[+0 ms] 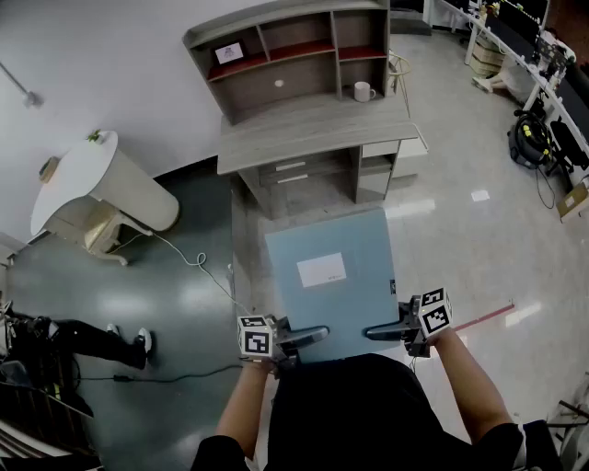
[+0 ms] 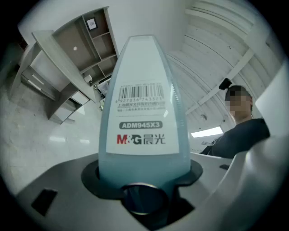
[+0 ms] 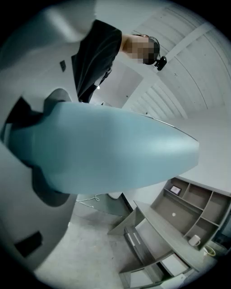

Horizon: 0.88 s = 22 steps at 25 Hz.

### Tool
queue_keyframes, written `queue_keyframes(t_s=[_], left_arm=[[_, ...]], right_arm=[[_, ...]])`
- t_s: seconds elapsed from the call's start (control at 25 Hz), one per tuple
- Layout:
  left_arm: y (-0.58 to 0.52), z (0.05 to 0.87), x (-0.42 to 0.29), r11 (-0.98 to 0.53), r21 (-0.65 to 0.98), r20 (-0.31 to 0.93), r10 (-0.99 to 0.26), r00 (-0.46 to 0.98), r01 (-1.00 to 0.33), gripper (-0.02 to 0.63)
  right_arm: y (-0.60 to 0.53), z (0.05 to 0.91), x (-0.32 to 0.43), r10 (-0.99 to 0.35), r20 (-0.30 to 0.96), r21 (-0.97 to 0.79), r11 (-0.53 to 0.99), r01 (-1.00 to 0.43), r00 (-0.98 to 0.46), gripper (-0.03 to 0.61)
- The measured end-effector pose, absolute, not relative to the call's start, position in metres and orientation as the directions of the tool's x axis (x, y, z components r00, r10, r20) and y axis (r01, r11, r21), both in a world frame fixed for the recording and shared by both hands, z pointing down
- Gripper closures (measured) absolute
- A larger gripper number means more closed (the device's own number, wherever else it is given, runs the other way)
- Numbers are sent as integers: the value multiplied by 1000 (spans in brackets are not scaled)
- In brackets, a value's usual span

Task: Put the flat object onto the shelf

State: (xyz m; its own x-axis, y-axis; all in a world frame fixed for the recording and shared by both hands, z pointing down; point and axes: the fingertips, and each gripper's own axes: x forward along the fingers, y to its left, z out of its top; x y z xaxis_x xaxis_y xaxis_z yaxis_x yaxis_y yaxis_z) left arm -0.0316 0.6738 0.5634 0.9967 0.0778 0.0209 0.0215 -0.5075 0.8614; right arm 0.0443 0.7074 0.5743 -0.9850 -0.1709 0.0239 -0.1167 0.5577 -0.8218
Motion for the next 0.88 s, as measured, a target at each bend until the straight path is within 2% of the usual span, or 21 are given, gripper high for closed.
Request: queue_keyframes(t_s=[0.48, 0.88], left_arm=[[674, 579, -20, -481, 877, 38, 49, 998, -10, 324], [577, 577, -7, -450, 893, -14, 40, 999, 30, 324]], right_arm=[[710, 588, 58, -159, -50, -866, 499, -36, -986, 308], [612, 588, 70, -175, -12, -878, 473, -74, -985, 308]])
